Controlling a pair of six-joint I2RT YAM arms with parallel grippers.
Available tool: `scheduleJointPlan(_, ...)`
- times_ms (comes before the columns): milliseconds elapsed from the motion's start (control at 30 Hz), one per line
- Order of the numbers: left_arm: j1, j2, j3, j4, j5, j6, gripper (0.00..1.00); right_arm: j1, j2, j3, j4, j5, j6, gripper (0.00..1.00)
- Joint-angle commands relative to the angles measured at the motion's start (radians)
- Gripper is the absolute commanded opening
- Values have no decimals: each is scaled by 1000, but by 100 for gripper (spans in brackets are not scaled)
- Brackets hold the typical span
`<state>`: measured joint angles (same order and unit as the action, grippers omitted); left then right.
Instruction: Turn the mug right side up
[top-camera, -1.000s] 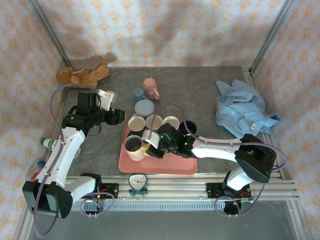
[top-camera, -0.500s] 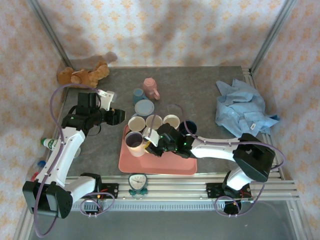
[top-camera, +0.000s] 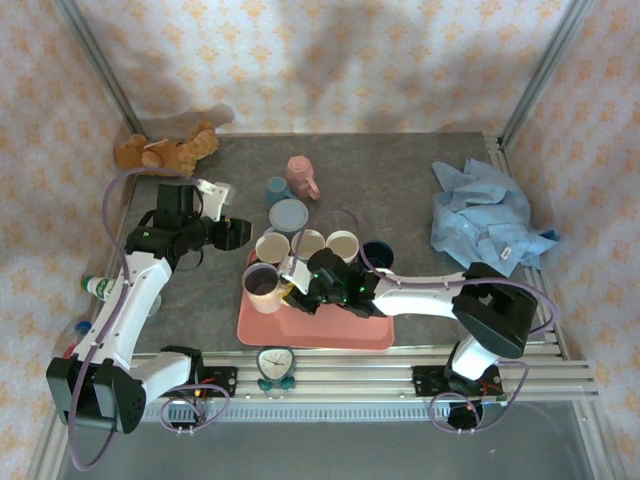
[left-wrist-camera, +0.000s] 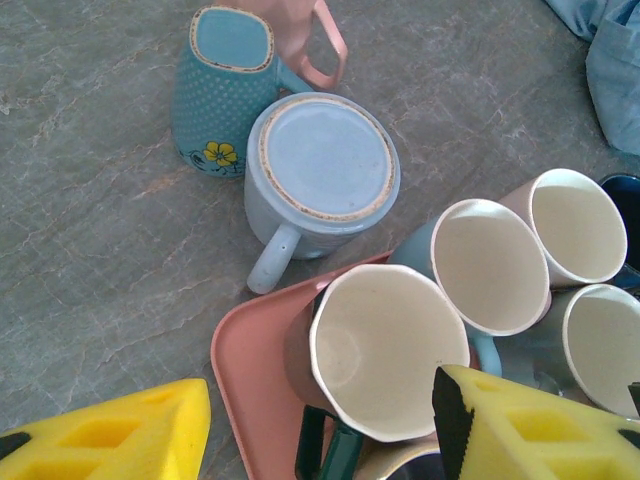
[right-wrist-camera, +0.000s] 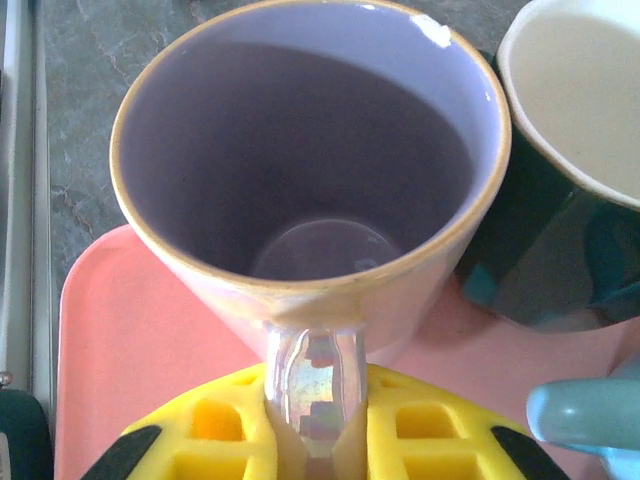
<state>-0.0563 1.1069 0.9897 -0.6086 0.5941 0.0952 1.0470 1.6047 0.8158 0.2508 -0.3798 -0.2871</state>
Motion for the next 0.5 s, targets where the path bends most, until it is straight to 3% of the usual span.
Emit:
scheduleJointPlan(0, 9, 4, -5, 21, 9, -7, 61, 5, 13, 40, 65, 44, 30, 0)
scheduleJointPlan(267, 9, 5, -4, 16, 9, -5, 61, 5, 29, 58, 61, 44, 31, 2)
scheduleJointPlan(467, 9, 7, -6, 17, 6, -9, 61, 7, 5, 46, 55, 11, 27, 22)
